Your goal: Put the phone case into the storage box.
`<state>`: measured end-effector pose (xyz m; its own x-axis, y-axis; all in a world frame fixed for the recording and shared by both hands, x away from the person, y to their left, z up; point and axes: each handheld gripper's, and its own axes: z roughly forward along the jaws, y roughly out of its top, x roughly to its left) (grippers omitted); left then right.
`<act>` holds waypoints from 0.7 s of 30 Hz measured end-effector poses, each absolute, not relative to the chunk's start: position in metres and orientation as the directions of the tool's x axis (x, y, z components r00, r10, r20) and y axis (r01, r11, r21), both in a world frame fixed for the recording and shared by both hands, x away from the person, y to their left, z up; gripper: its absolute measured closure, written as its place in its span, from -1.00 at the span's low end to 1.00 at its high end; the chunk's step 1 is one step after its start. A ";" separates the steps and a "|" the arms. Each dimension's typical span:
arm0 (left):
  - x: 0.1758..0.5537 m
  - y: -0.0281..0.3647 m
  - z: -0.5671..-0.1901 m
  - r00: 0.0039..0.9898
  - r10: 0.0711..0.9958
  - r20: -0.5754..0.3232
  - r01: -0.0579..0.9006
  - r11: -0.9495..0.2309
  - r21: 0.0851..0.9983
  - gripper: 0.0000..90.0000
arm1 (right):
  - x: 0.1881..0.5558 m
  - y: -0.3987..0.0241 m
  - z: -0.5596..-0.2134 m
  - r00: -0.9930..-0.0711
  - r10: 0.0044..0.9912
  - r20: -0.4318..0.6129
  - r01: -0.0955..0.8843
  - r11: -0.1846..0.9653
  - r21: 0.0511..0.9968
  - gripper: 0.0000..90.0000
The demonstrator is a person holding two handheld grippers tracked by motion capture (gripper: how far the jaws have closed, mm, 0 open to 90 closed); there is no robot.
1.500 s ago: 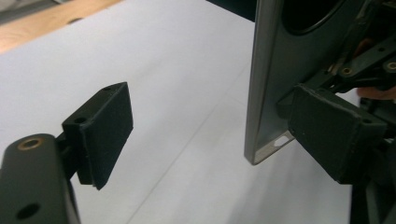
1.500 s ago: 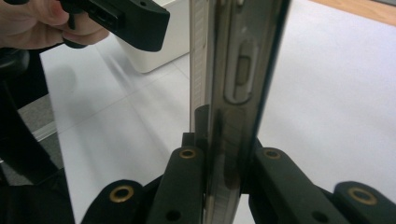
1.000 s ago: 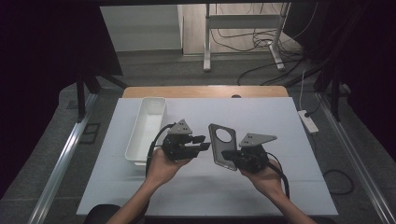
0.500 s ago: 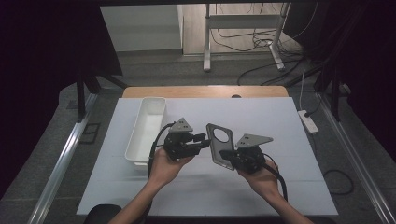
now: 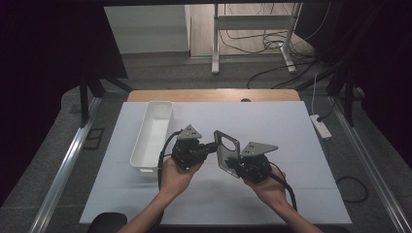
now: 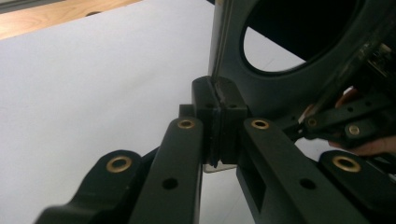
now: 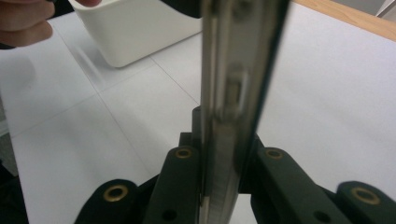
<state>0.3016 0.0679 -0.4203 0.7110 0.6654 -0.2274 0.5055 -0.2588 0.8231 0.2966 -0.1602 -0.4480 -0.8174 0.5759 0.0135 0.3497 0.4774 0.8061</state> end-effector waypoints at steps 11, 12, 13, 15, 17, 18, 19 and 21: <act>0.296 0.057 -0.421 0.693 0.697 -0.183 0.501 -0.283 0.818 0.98 | 0.295 -0.154 -0.449 -0.834 0.549 0.055 0.361 0.468 0.806 0.23; 0.296 0.056 -0.421 0.693 0.697 -0.185 0.502 -0.283 0.818 0.98 | 0.295 -0.153 -0.449 -0.835 0.548 0.058 0.360 0.463 0.810 0.15; 0.296 0.056 -0.421 0.694 0.696 -0.184 0.502 -0.286 0.816 0.98 | 0.294 -0.153 -0.449 -0.834 0.547 0.065 0.362 0.456 0.813 0.10; 0.295 0.056 -0.421 0.694 0.698 -0.176 0.499 -0.290 0.817 0.98 | 0.293 -0.152 -0.448 -0.833 0.549 0.072 0.364 0.445 0.818 -0.02; 0.297 0.057 -0.422 0.690 0.702 -0.176 0.501 -0.287 0.817 0.98 | 0.292 -0.152 -0.447 -0.831 0.551 0.071 0.363 0.441 0.821 -0.09; 0.297 0.058 -0.422 0.688 0.704 -0.177 0.502 -0.286 0.816 0.98 | 0.292 -0.153 -0.447 -0.831 0.551 0.071 0.360 0.436 0.825 -0.13; 0.298 0.059 -0.423 0.686 0.707 -0.175 0.502 -0.285 0.817 0.98 | 0.292 -0.153 -0.446 -0.832 0.549 0.074 0.361 0.436 0.825 -0.17; 0.299 0.061 -0.424 0.683 0.708 -0.180 0.506 -0.281 0.816 0.98 | 0.292 -0.154 -0.446 -0.834 0.546 0.079 0.362 0.433 0.825 -0.26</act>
